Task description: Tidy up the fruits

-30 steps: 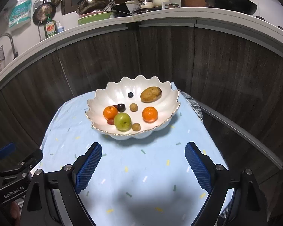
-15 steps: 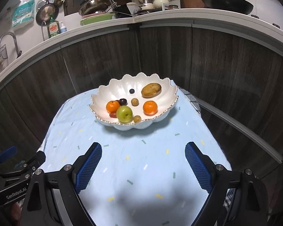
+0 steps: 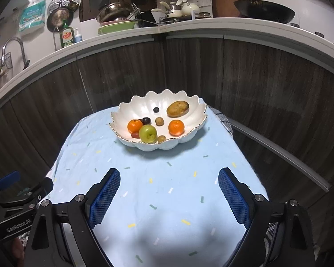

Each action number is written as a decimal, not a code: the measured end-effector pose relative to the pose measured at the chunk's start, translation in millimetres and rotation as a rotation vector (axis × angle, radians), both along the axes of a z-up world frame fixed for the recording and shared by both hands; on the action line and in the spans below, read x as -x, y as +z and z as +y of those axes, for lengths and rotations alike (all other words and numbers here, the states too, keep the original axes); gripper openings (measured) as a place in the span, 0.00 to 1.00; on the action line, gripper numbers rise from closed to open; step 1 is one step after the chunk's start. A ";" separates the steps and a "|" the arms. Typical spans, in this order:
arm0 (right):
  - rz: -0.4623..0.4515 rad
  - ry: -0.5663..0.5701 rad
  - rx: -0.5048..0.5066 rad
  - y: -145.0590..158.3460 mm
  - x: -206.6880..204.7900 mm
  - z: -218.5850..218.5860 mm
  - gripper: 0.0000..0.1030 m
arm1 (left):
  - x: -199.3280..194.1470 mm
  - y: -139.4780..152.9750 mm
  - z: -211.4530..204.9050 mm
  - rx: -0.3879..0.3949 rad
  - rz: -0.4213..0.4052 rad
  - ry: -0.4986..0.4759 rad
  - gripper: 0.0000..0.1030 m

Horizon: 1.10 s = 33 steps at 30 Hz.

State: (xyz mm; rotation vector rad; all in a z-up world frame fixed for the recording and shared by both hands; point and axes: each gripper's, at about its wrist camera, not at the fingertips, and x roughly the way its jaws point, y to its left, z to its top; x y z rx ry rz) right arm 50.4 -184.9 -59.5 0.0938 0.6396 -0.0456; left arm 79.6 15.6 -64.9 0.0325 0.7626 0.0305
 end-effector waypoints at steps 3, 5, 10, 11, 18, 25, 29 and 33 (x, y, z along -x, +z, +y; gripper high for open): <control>0.000 0.000 0.002 1.9 4.2 -0.3 0.88 | 3.2 3.8 1.1 0.003 -0.007 0.004 0.99; -0.003 -0.001 0.002 4.1 7.2 -0.9 0.88 | 6.2 6.9 1.7 0.005 -0.014 0.003 0.99; -0.021 0.002 0.005 10.5 13.6 -0.9 0.88 | 11.9 12.7 0.1 0.001 -0.028 -0.002 0.99; -0.023 0.003 0.003 11.6 14.1 -1.1 0.88 | 12.6 13.6 0.3 0.003 -0.029 -0.001 0.99; -0.041 0.002 0.008 17.0 18.8 -0.6 0.88 | 14.3 17.8 0.9 0.006 -0.040 0.002 0.99; -0.043 0.002 0.007 17.7 19.9 -0.1 0.88 | 15.0 18.6 0.4 0.005 -0.043 0.003 0.99; -0.044 0.001 0.007 17.9 20.1 -0.1 0.88 | 15.3 18.9 0.0 0.004 -0.042 0.002 0.99; -0.046 0.002 0.009 18.9 20.3 0.2 0.88 | 14.6 19.2 0.4 0.008 -0.040 0.002 0.99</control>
